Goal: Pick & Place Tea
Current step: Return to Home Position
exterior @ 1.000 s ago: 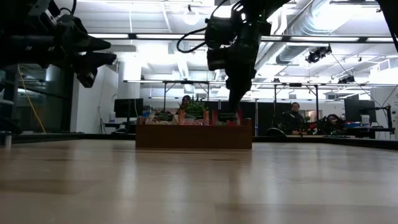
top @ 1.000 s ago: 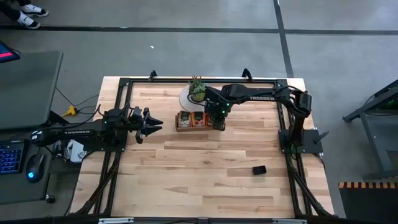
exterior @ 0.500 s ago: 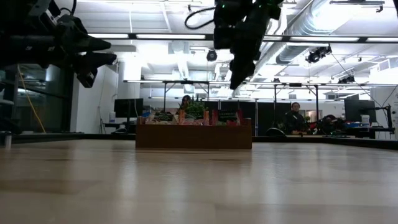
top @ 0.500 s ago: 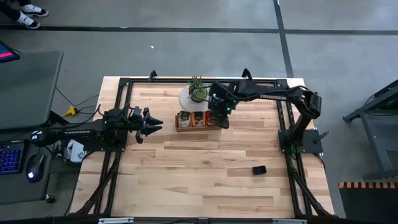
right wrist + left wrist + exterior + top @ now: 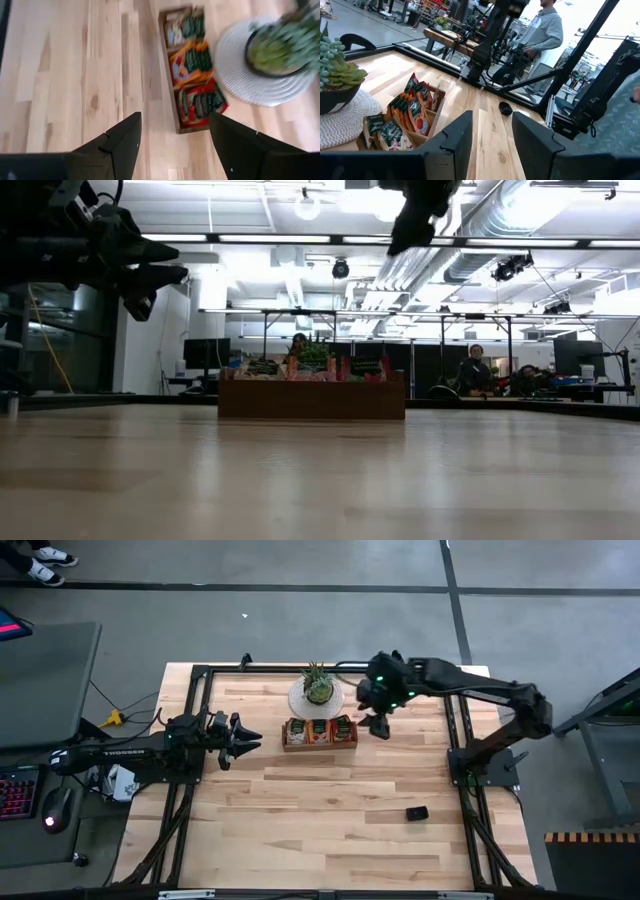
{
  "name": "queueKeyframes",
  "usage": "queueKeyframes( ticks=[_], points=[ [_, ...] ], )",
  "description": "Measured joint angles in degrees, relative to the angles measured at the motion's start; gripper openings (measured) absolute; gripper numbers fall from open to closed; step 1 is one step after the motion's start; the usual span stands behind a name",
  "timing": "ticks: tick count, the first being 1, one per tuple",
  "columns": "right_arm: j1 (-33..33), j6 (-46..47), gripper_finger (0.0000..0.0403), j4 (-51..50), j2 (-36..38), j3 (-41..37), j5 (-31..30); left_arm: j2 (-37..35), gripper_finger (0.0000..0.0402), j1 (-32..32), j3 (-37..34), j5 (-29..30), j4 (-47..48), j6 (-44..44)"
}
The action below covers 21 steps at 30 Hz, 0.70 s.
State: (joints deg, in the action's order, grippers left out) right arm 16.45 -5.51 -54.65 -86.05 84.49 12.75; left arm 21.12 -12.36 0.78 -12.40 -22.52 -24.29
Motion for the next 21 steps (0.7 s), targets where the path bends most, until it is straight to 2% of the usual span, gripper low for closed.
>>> queueKeyframes(
  ticks=[8,16,18,21],
  points=[
    [0.0,-2.8,0.0227,0.0,11.4,0.0,-2.0,0.0,0.0138,0.0,0.0,0.0,0.0,0.0],
    [2.0,-4.1,0.0225,0.3,21.9,-0.2,-1.1,0.0,0.0138,0.0,0.0,0.1,0.5,0.0],
    [3.0,-3.5,0.0225,3.4,25.7,-3.1,0.6,0.0,0.0138,0.0,0.0,0.1,0.5,0.0],
    [4.7,0.0,0.0225,10.7,33.0,-11.9,3.3,0.0,0.0138,0.0,0.0,0.1,0.4,0.0]
  ],
)
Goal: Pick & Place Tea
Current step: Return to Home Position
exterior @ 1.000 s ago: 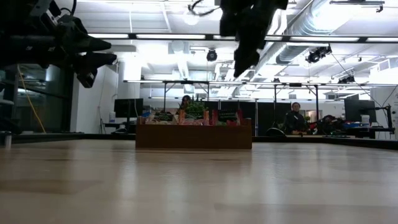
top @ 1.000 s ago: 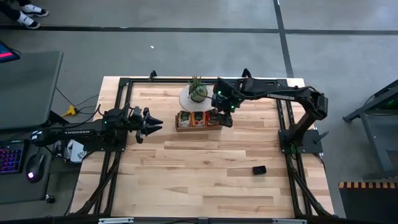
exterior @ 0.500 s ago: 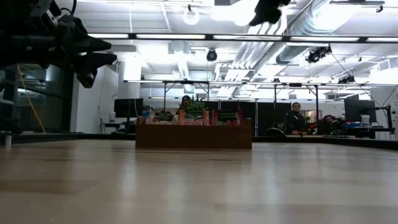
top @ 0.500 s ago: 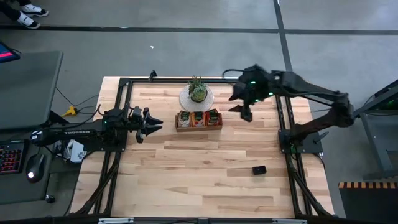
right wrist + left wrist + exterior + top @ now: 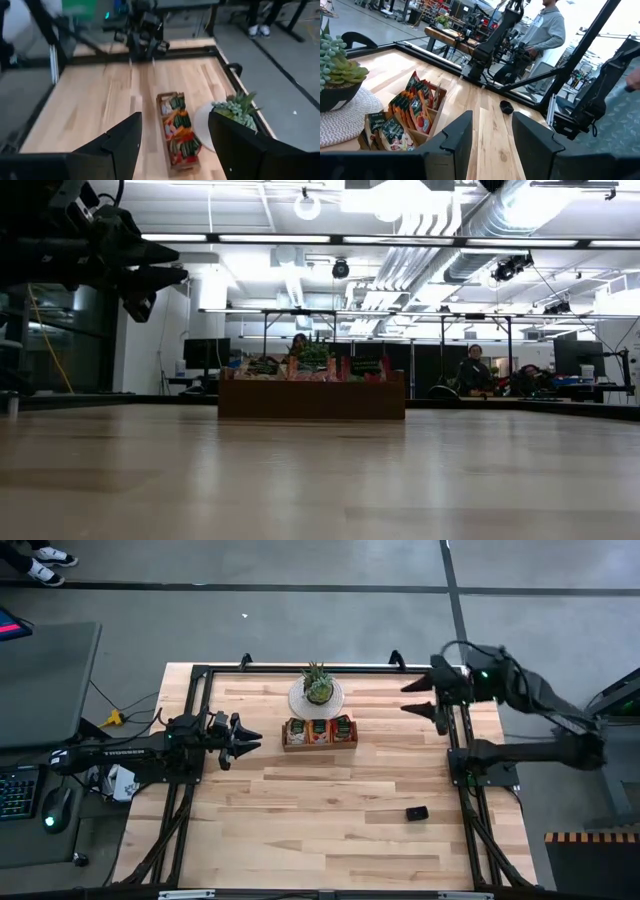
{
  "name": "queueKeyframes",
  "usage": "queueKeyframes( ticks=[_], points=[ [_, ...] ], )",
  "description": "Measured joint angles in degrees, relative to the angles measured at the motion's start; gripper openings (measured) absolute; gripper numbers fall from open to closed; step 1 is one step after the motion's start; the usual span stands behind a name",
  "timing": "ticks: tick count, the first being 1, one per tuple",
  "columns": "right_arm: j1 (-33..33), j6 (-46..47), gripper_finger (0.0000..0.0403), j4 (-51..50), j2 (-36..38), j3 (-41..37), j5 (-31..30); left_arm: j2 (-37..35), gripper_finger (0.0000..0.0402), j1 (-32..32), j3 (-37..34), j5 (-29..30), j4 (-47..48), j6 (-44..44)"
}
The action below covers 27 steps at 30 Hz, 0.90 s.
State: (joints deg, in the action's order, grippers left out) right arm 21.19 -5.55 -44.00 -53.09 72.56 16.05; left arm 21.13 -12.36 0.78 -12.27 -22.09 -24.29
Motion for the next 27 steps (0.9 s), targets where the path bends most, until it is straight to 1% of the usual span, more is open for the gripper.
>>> queueKeyframes(
  ticks=[5,9,14,19,21,23,25,27],
  points=[
    [2.8,8.4,0.0224,12.6,14.7,-18.6,1.0,0.0,0.0138,0.0,0.0,0.0,0.0,0.0],
    [4.4,15.5,0.0224,20.8,26.2,-30.1,1.0,0.0,0.0138,0.0,0.0,0.0,0.0,0.0],
    [5.9,21.8,0.0224,24.2,39.3,-39.5,-0.5,0.0,0.0138,0.0,0.0,0.5,0.0,-0.2],
    [6.2,27.1,0.0224,26.2,51.5,-45.7,-1.4,0.0,0.0138,0.0,0.0,1.6,0.0,-1.7],
    [6.2,28.4,0.0225,26.8,52.8,-47.1,-1.7,0.0,0.0138,0.0,0.0,1.7,0.0,-1.7],
    [6.1,28.0,0.0225,25.5,52.1,-47.2,-0.2,0.0,0.0138,0.0,0.0,1.7,0.0,-1.7],
    [6.2,27.2,0.0225,28.4,51.2,-46.6,1.6,0.1,0.0138,0.0,0.0,1.6,0.2,-1.7],
    [6.2,26.3,0.0225,27.5,51.8,-46.9,2.1,0.1,0.0138,0.0,0.0,1.5,0.4,-1.7]
  ],
)
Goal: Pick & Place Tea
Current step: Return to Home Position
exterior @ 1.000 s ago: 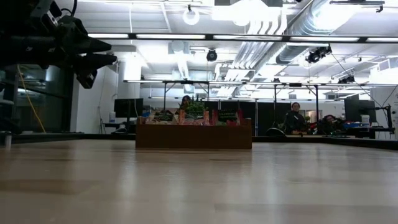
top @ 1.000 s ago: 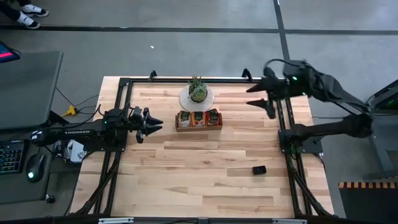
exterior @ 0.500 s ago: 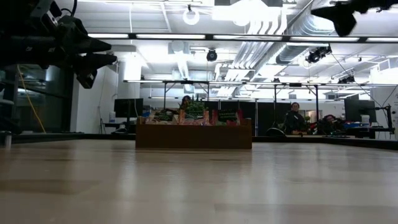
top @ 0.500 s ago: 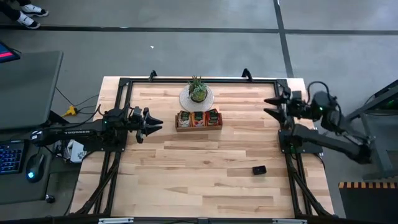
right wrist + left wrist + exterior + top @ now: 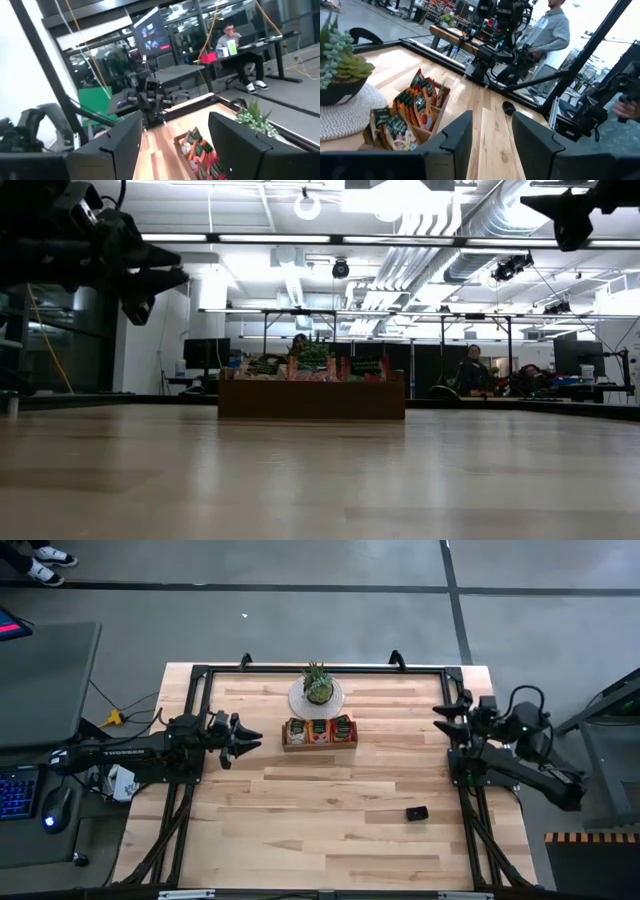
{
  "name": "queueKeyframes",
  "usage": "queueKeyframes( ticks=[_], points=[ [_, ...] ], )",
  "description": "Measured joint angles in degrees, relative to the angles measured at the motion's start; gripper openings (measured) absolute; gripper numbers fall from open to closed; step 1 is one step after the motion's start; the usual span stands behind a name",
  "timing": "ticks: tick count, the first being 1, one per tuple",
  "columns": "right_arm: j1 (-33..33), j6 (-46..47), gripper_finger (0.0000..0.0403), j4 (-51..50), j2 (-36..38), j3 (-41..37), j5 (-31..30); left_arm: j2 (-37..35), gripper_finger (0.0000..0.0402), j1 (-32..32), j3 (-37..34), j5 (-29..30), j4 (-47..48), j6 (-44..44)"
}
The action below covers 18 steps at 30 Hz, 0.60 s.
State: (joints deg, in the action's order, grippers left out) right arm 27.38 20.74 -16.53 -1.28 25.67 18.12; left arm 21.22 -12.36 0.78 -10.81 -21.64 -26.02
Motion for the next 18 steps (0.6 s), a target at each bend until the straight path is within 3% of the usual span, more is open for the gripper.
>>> queueKeyframes(
  ticks=[10,18],
  points=[
    [0.0,0.2,0.0224,2.7,1.1,-1.0,1.9,0.0,0.0138,0.0,0.0,0.0,4.6,0.0],
    [0.0,8.1,0.0225,31.8,1.0,-14.6,4.8,0.0,0.0138,0.0,0.0,0.0,8.4,0.0]
  ],
)
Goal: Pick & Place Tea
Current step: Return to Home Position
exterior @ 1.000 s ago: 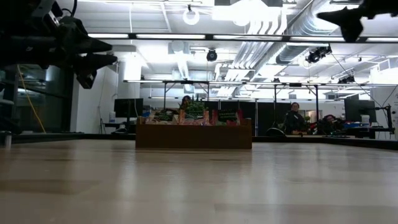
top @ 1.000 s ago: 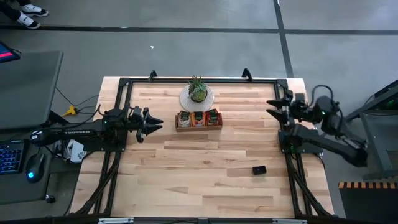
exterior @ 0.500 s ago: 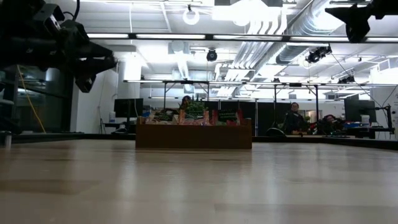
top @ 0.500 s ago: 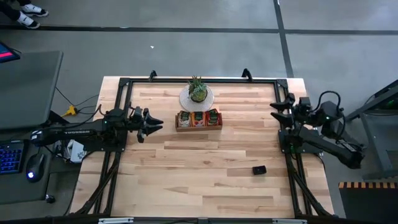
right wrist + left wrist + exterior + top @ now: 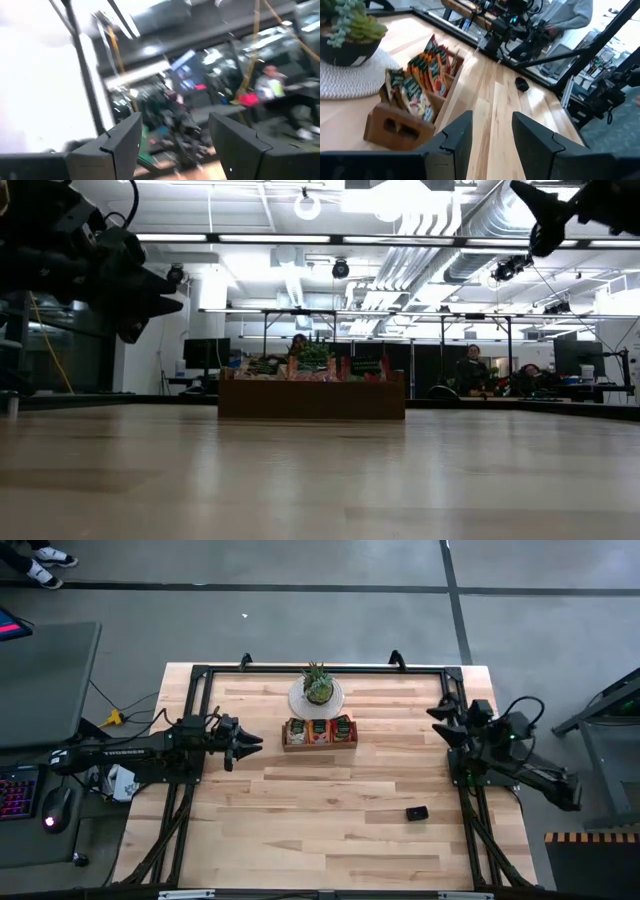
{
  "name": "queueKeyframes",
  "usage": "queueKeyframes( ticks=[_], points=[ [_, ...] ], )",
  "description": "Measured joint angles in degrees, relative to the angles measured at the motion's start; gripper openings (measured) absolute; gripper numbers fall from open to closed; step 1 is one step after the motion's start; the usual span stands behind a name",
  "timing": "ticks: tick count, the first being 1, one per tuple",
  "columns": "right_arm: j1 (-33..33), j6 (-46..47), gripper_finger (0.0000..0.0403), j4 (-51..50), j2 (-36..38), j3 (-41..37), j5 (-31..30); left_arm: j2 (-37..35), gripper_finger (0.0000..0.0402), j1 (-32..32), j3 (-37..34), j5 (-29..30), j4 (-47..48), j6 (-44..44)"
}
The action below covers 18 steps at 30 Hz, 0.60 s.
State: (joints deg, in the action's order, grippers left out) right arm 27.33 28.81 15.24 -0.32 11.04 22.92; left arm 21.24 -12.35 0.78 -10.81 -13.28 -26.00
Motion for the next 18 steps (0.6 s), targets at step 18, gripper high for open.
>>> queueKeyframes(
  ticks=[18],
  points=[
    [-14.4,-6.3,0.0225,0.5,-0.6,-10.1,-24.0,0.0,0.0138,0.0,0.0,-0.1,3.6,0.0]
  ],
)
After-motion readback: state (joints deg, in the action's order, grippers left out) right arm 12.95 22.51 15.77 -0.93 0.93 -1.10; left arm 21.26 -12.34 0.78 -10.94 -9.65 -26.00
